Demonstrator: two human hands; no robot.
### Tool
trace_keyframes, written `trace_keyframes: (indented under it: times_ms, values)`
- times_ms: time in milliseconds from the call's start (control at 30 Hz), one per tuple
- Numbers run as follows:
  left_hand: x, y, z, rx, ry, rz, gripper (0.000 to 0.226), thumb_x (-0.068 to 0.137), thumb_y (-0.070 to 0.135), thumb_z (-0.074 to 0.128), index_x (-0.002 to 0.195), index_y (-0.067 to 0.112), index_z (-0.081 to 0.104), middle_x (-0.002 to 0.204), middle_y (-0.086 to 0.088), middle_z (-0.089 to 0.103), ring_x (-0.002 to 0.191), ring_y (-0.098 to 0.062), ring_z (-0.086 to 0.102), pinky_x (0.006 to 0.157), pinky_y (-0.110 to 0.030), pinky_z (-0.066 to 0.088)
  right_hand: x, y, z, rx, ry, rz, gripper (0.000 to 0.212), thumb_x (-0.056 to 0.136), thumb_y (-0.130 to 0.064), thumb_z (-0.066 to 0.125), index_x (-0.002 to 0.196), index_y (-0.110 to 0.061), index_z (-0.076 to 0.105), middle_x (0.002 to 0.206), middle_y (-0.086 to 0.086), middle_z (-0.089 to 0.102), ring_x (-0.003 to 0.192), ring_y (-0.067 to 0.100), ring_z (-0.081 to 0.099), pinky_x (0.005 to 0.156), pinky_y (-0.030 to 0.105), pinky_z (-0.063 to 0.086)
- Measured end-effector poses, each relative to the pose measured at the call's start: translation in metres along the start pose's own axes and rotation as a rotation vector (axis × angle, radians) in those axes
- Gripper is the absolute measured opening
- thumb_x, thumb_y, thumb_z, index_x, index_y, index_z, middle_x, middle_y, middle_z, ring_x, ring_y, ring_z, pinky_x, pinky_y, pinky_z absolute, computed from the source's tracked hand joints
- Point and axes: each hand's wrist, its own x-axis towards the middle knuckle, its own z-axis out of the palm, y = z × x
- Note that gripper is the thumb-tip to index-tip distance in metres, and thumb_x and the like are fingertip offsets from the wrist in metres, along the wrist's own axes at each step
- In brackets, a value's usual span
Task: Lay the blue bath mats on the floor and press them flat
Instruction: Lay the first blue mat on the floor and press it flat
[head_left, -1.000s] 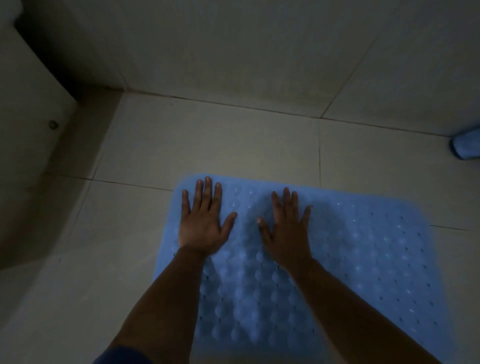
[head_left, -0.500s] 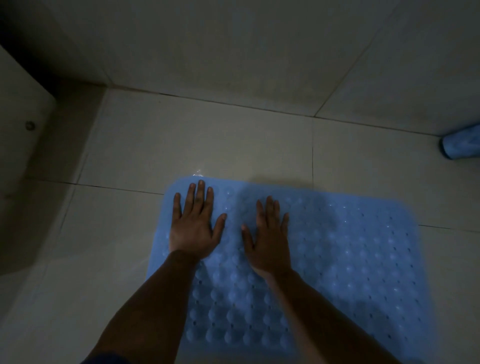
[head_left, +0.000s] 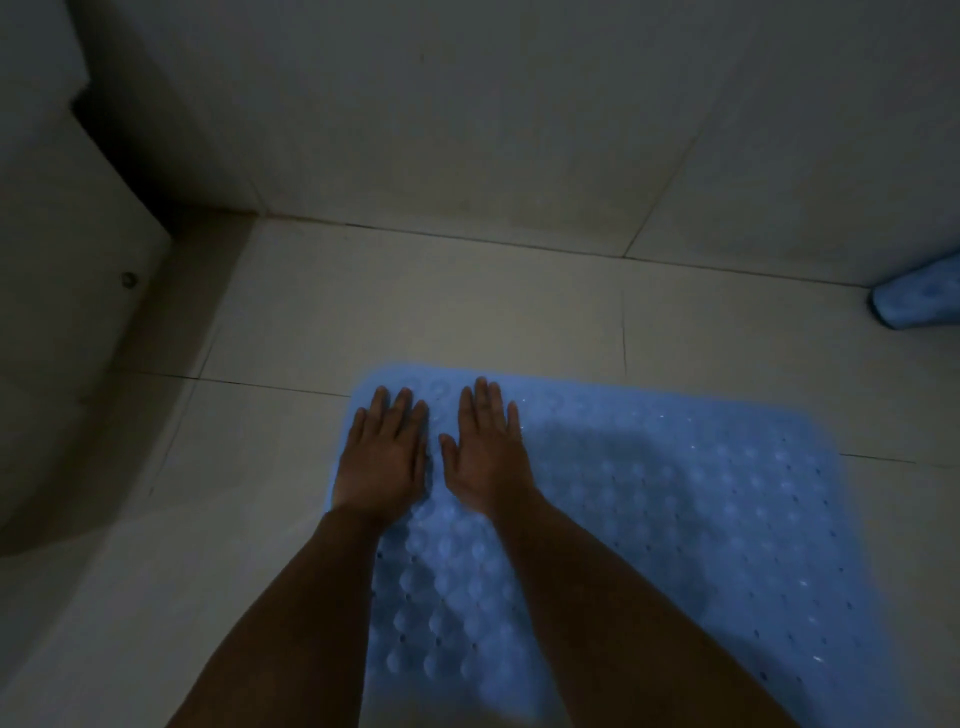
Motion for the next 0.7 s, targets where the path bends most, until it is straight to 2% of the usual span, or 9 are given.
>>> trace_keyframes:
  times_ms: [67, 200, 467, 700]
  values:
    - [-0.002, 0.0, 0.005, 0.012, 0.063, -0.02, 0.065, 0.101, 0.039, 0.026, 0.156, 0.009, 0.043, 0.164, -0.016, 0.038, 0.155, -0.041, 0.025, 0.122, -0.059, 0.031, -0.003, 0.0, 0.013, -0.03, 0.08, 0.011, 0.073, 0.103, -0.049, 0.022, 0.16, -0.005, 0.008, 0.168, 0.017, -0.001, 0.156, 0.029, -0.007, 0.126, 0.054, 0.005]
    - [-0.002, 0.0, 0.011, 0.008, 0.106, -0.049, 0.064, 0.102, 0.038, 0.025, 0.16, 0.011, 0.035, 0.168, -0.014, 0.03, 0.158, -0.038, 0.016, 0.125, -0.059, 0.025, -0.004, 0.0, 0.022, -0.045, 0.176, 0.012, 0.072, 0.103, -0.049, 0.024, 0.159, -0.005, 0.014, 0.168, 0.017, 0.004, 0.156, 0.028, -0.005, 0.126, 0.053, 0.007]
    - [-0.008, -0.001, 0.012, 0.046, 0.111, -0.088, 0.059, 0.106, 0.036, 0.025, 0.157, 0.01, 0.04, 0.167, -0.015, 0.033, 0.158, -0.039, 0.018, 0.123, -0.061, 0.027, -0.003, 0.0, 0.022, -0.012, 0.15, 0.036, 0.07, 0.104, -0.047, 0.027, 0.159, -0.006, 0.018, 0.168, 0.016, 0.004, 0.157, 0.027, -0.005, 0.125, 0.053, 0.011]
    - [-0.017, -0.008, 0.009, 0.053, 0.102, -0.113, 0.062, 0.106, 0.04, 0.021, 0.161, 0.012, 0.034, 0.168, -0.013, 0.029, 0.158, -0.039, 0.014, 0.124, -0.061, 0.024, -0.006, -0.001, 0.017, 0.004, 0.103, 0.025, 0.074, 0.102, -0.052, 0.023, 0.16, -0.007, 0.012, 0.169, 0.015, 0.001, 0.156, 0.026, -0.008, 0.126, 0.052, 0.002]
